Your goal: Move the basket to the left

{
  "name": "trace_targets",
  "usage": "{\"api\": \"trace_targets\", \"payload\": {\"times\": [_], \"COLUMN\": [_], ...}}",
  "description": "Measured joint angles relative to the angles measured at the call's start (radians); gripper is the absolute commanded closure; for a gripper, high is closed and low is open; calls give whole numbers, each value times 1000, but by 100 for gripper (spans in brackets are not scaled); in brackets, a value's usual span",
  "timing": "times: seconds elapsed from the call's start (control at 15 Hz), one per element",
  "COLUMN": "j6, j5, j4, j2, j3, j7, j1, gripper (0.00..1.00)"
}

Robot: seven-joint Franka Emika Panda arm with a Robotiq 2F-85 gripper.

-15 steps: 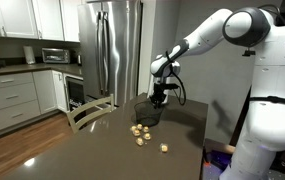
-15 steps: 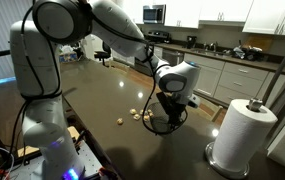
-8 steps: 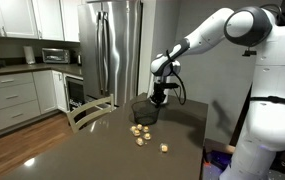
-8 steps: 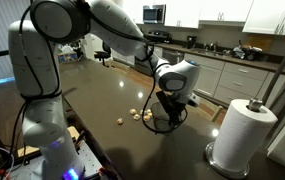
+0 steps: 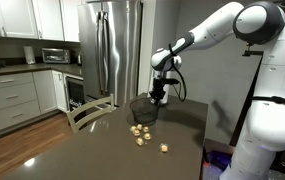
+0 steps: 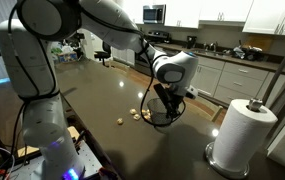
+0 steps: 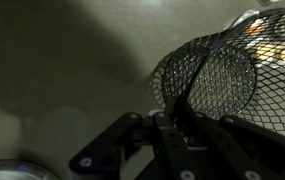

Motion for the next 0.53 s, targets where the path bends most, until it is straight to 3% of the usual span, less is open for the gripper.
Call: {"api": "trace_targets", "payload": {"times": [0.53], "j6": [-18], "j5": [0], "j4": [0], "j2": [-57], "j3": [33], "j7": [-27], "j1": [9], "gripper": [94]}}
